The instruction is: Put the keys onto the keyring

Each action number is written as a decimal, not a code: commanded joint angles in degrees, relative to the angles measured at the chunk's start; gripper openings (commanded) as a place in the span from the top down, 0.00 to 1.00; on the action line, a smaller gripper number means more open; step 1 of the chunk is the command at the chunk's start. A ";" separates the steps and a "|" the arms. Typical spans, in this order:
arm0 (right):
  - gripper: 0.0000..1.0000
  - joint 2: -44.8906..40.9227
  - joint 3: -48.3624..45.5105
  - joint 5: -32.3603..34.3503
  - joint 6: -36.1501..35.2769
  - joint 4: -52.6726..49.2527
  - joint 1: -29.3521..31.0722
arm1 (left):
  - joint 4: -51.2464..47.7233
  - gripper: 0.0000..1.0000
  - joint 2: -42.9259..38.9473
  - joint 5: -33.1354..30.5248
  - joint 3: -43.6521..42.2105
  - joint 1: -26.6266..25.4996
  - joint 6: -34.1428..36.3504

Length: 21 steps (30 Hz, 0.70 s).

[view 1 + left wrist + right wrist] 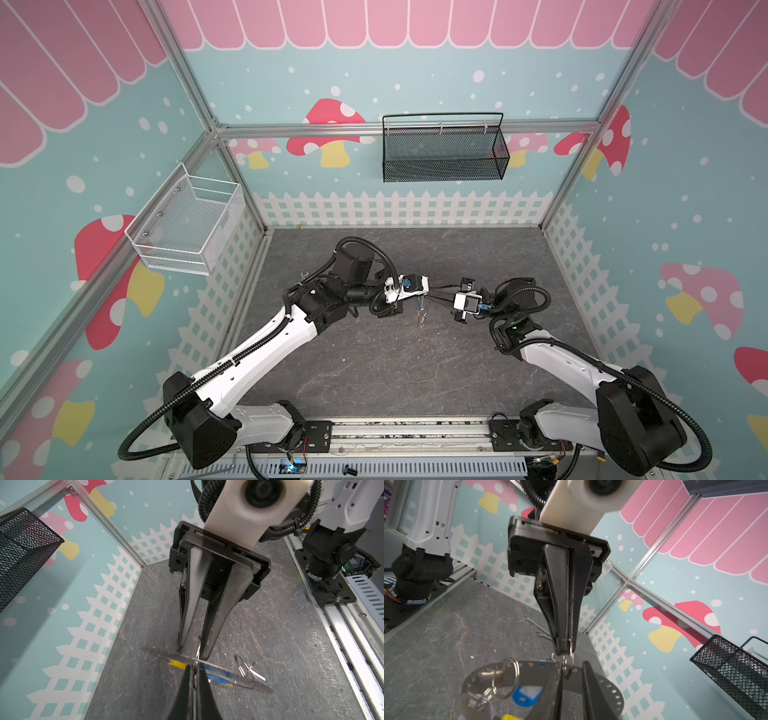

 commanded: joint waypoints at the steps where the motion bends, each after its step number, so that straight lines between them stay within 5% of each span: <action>1: 0.70 -1.86 0.80 2.89 -3.37 -3.38 -0.15 | -7.17 1.00 1.34 -1.56 4.91 -0.31 0.73; 12: 0.66 -6.17 4.49 1.64 -10.61 -16.80 -0.12 | -19.15 1.00 6.47 -7.13 14.47 -1.36 2.96; 21: 0.76 -4.48 5.26 -1.52 -9.47 -17.74 -0.10 | -22.70 1.00 9.42 -11.85 19.76 -3.84 4.21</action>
